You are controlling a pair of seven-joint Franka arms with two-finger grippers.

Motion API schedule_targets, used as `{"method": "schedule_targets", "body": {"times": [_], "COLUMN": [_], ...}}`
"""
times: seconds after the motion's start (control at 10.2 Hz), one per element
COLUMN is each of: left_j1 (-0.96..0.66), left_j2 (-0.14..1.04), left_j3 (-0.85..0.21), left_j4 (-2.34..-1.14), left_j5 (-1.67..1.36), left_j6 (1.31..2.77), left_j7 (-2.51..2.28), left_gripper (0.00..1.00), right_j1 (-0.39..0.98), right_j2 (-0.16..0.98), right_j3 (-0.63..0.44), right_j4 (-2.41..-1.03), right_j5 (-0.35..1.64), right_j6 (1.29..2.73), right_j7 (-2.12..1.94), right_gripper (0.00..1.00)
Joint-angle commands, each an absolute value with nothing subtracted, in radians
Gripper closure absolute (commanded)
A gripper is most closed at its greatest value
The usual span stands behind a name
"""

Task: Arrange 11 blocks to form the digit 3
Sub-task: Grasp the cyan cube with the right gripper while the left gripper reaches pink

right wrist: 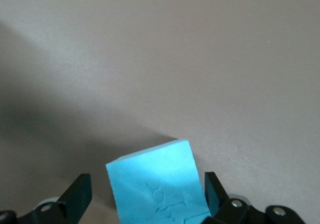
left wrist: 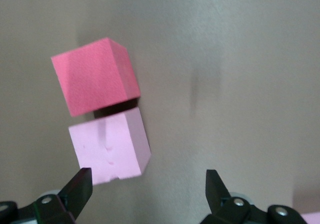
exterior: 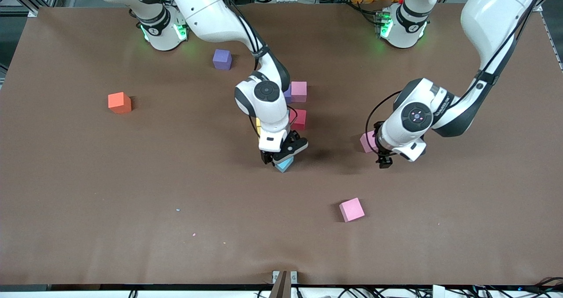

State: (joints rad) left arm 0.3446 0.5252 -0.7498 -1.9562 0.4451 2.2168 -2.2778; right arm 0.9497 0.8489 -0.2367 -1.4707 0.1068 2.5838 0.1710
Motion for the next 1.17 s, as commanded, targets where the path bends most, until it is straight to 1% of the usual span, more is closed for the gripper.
{"method": "schedule_targets", "body": {"times": [0.0, 0.2, 0.29, 0.39, 0.49, 0.59, 0.68, 0.88, 1.08], "left_j1": [0.368, 0.39, 0.39, 0.39, 0.39, 0.39, 0.39, 0.39, 0.39], "left_j2": [0.483, 0.483, 0.486, 0.489, 0.492, 0.495, 0.495, 0.495, 0.495], "left_j3": [-0.767, -0.767, -0.767, -0.767, -0.765, -0.767, -0.767, -0.767, -0.765], "left_j4": [-2.037, -2.081, -2.086, -2.088, -2.088, -2.089, -2.1, -2.117, -2.132], "left_j5": [0.442, 0.442, 0.442, 0.442, 0.442, 0.442, 0.442, 0.442, 0.443], "left_j6": [2.272, 2.339, 2.344, 2.35, 2.35, 2.352, 2.356, 2.358, 2.367], "left_j7": [-2.299, -2.316, -2.316, -2.316, -2.316, -2.316, -2.316, -2.316, -2.316], "left_gripper": [0.0, 0.0, 0.0, 0.0, 0.0, 0.0, 0.0, 0.0, 0.0], "right_j1": [0.953, 0.953, 0.953, 0.951, 0.95, 0.95, 0.948, 0.942, 0.896], "right_j2": [0.883, 0.885, 0.885, 0.885, 0.885, 0.885, 0.884, 0.867, 0.833], "right_j3": [-0.239, -0.241, -0.241, -0.242, -0.244, -0.245, -0.245, -0.244, -0.247], "right_j4": [-1.422, -1.419, -1.417, -1.417, -1.417, -1.419, -1.419, -1.419, -1.442], "right_j5": [0.086, 0.086, 0.084, 0.083, 0.083, 0.084, 0.086, 0.098, 0.208], "right_j6": [2.58, 2.58, 2.58, 2.579, 2.579, 2.577, 2.577, 2.566, 2.563], "right_j7": [0.198, 0.189, 0.186, 0.18, 0.145, 0.134, 0.138, 0.143, 0.146], "right_gripper": [0.0, 0.0, 0.13, 0.3, 0.51, 0.73, 1.0, 1.0, 1.0]}}
